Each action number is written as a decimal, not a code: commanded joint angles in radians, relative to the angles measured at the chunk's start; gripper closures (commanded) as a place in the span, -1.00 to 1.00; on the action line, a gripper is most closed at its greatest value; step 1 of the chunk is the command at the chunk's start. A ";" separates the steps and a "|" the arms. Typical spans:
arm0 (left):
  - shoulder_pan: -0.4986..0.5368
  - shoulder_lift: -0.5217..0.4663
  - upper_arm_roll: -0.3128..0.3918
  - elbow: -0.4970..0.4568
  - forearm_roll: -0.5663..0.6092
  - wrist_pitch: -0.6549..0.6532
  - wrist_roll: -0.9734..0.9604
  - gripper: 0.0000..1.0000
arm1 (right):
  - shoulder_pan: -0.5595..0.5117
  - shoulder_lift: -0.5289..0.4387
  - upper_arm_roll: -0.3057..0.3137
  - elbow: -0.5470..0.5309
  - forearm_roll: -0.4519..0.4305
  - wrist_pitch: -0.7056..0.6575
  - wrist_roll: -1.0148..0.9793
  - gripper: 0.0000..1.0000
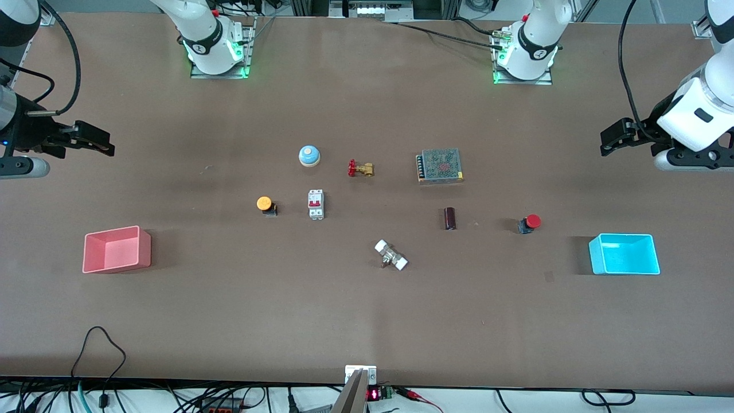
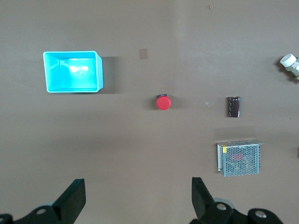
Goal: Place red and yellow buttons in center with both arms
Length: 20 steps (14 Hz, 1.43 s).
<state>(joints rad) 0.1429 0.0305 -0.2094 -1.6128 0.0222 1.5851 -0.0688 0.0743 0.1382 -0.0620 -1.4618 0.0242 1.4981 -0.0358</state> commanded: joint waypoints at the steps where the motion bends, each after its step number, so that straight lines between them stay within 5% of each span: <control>1: 0.015 -0.015 -0.008 -0.009 -0.021 -0.011 0.026 -1.00 | 0.012 -0.002 -0.013 0.003 -0.009 0.008 -0.009 -1.00; 9: 0.015 -0.015 0.008 -0.012 -0.030 -0.011 0.027 -1.00 | 0.009 -0.003 0.018 0.000 -0.072 0.004 -0.007 -1.00; 12: -0.138 -0.023 0.166 -0.018 -0.033 -0.011 0.026 -1.00 | 0.005 -0.002 0.018 -0.003 -0.055 0.010 -0.001 -1.00; 20: -0.135 -0.020 0.162 -0.012 -0.033 -0.013 0.026 -1.00 | -0.008 0.000 0.014 -0.005 0.005 0.019 0.004 -1.00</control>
